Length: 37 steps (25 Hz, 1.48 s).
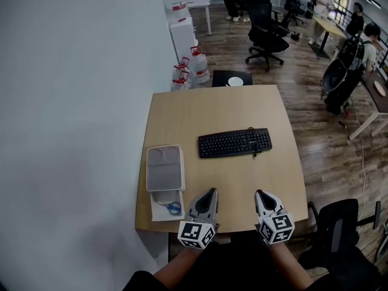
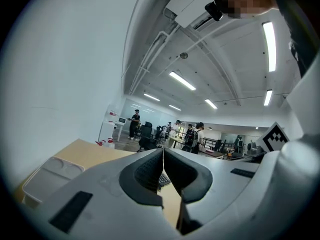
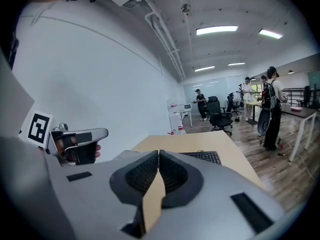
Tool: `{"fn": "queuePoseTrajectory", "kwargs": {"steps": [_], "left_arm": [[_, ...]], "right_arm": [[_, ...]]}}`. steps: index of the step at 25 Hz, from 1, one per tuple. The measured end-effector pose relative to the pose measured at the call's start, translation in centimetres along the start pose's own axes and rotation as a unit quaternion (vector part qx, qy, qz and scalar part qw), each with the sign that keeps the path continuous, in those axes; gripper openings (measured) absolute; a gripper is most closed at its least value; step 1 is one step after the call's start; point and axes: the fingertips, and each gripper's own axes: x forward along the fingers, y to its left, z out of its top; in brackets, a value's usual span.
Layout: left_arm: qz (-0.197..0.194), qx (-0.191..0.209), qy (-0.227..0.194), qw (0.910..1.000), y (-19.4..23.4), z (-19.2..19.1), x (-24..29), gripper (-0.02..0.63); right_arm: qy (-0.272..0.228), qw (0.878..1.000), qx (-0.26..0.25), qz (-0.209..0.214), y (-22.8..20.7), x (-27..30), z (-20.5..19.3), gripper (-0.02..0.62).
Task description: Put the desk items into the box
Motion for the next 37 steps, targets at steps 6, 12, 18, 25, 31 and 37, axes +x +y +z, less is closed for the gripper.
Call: {"fn": "queuePoseTrajectory", "kwargs": {"steps": [6,12,18,25,31,37], "left_arm": [[-0.015,0.007,0.009,0.9998,-1.4,-0.3,2.8,0.018],[-0.014,0.007,0.014,0.9998,-1.6,-0.1,4.6,0.018],[-0.001,0.008,0.012,0.9999,-0.8,-0.1,5.8,0.018],[0.008,0.011,0.012,0.9998,-0.6,0.3,6.9,0.018],[0.011,0.012,0.013,0.9998,0.0,0.3,7.9,0.018],[0.009,0.009,0.014,0.9998,0.3,0.4,8.2,0.018]], "right_arm": [[-0.027,0.999,-0.009,-0.028,-3.2,-1.2,1.6,0.063],[-0.038,0.998,-0.023,-0.038,-4.7,-1.2,3.5,0.060],[-0.039,0.998,-0.043,-0.036,-5.7,-0.1,4.1,0.060],[-0.037,0.998,-0.045,-0.032,-6.7,0.5,4.5,0.060],[-0.044,0.998,-0.041,-0.028,-7.3,1.5,5.2,0.060],[-0.045,0.998,-0.046,-0.028,-7.0,1.9,5.6,0.060]]}}
